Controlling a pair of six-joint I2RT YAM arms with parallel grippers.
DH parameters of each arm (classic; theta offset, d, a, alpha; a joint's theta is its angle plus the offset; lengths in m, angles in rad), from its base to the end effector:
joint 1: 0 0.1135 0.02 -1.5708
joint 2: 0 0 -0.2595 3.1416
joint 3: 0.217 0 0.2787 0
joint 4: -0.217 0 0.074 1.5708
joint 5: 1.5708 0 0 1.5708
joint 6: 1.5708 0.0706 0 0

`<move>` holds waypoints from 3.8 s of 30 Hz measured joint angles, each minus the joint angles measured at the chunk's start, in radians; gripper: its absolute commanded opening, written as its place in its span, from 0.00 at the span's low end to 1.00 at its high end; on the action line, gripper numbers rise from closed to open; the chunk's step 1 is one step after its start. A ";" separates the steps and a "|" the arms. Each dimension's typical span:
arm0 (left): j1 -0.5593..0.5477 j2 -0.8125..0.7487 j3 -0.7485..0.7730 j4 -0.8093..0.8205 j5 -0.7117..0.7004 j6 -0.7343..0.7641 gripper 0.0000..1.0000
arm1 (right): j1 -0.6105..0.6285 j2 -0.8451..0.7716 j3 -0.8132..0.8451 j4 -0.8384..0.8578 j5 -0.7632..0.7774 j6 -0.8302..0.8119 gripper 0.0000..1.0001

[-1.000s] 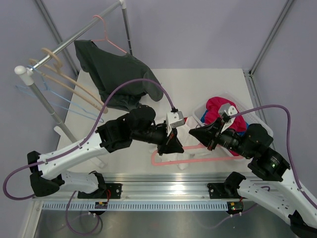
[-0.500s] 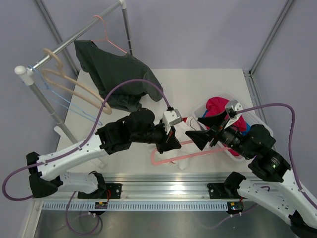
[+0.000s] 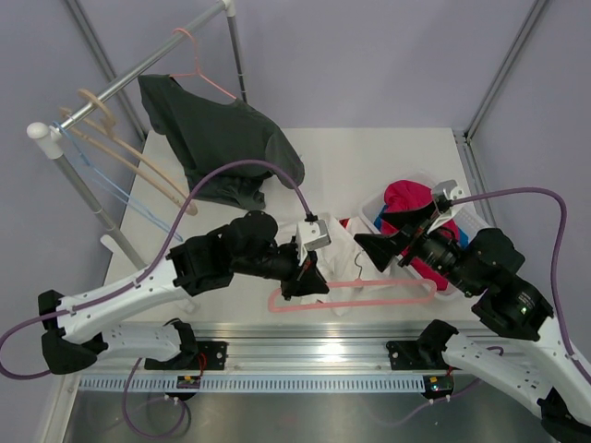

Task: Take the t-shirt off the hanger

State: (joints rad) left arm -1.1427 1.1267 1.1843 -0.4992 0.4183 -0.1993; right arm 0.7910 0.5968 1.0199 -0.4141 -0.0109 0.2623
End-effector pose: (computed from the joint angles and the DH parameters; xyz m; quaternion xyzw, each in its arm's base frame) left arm 0.0993 -0.2866 0.3642 0.4745 0.6857 -0.4628 0.3009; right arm 0.1214 0.1239 0.4271 -0.1876 0.6784 0.3603 0.6121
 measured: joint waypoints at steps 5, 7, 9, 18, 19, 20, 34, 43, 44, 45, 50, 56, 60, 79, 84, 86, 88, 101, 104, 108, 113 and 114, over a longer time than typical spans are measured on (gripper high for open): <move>0.000 -0.035 -0.021 -0.014 -0.065 0.000 0.00 | 0.000 -0.035 0.001 -0.028 0.057 0.009 0.99; 0.000 -0.054 -0.032 -0.039 -0.134 -0.002 0.00 | 0.000 -0.059 0.007 -0.047 0.104 0.017 1.00; 0.000 -0.081 -0.050 -0.084 -0.230 -0.010 0.00 | 0.000 -0.089 0.019 -0.068 0.155 0.023 1.00; -0.001 -0.263 -0.088 -0.278 -0.727 -0.167 0.00 | 0.000 -0.240 0.077 -0.106 0.280 0.034 0.99; 0.000 -0.269 -0.087 -0.287 -0.770 -0.191 0.00 | 0.000 -0.241 0.082 -0.108 0.284 0.034 1.00; 0.000 -0.268 -0.084 -0.298 -0.809 -0.209 0.00 | 0.000 -0.241 0.083 -0.108 0.288 0.035 0.99; 0.000 -0.084 0.129 -0.477 -1.157 -0.446 0.00 | 0.000 -0.233 0.103 -0.203 0.320 0.032 0.99; 0.000 -0.116 0.158 -0.603 -1.261 -0.572 0.00 | 0.000 -0.243 0.169 -0.240 0.321 0.044 0.99; 0.000 -0.107 0.176 -0.609 -1.266 -0.578 0.00 | 0.000 -0.246 0.169 -0.243 0.320 0.045 0.99; 0.000 -0.092 0.200 -0.620 -1.275 -0.587 0.00 | 0.000 -0.248 0.169 -0.246 0.320 0.045 1.00; 0.002 0.050 0.374 -0.708 -1.372 -0.701 0.00 | 0.000 -0.246 0.166 -0.249 0.324 0.039 0.99; 0.062 0.250 0.534 -0.813 -1.461 -0.811 0.00 | 0.000 -0.230 0.114 -0.235 0.322 0.024 1.00; 0.122 0.364 0.644 -0.833 -1.503 -0.811 0.00 | 0.000 -0.198 0.090 -0.234 0.324 0.003 0.99; 0.293 0.406 0.741 -0.771 -1.648 -0.681 0.00 | 0.000 -0.203 0.019 -0.145 0.281 -0.045 1.00; 0.367 0.386 0.745 -0.681 -1.648 -0.593 0.00 | 0.000 -0.237 0.011 -0.131 0.251 -0.042 1.00; 0.408 0.381 0.751 -0.654 -1.642 -0.568 0.00 | 0.000 -0.270 -0.003 -0.128 0.233 -0.037 1.00; 0.443 0.375 0.753 -0.638 -1.640 -0.551 0.00 | 0.000 -0.309 -0.019 -0.126 0.227 -0.032 1.00; 0.579 0.341 0.779 -0.444 -1.537 -0.330 0.00 | 0.000 -0.331 -0.045 -0.111 0.200 -0.011 1.00; 0.615 0.331 0.763 -0.400 -1.516 -0.305 0.00 | 0.000 -0.332 -0.057 -0.109 0.187 -0.009 0.99; 0.661 0.289 0.700 -0.358 -1.462 -0.298 0.00 | 0.000 -0.332 -0.059 -0.106 0.182 -0.007 0.99; 0.703 0.274 0.663 -0.341 -1.416 -0.298 0.00 | 0.000 -0.332 -0.059 -0.106 0.181 -0.005 0.99; 0.706 0.274 0.657 -0.337 -1.406 -0.298 0.02 | 0.000 -0.332 -0.059 -0.106 0.181 -0.004 1.00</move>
State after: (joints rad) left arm -0.4370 1.4006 1.8408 -0.8364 -0.9874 -0.4976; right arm 0.7906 0.2649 0.9607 -0.5201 0.1703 0.2581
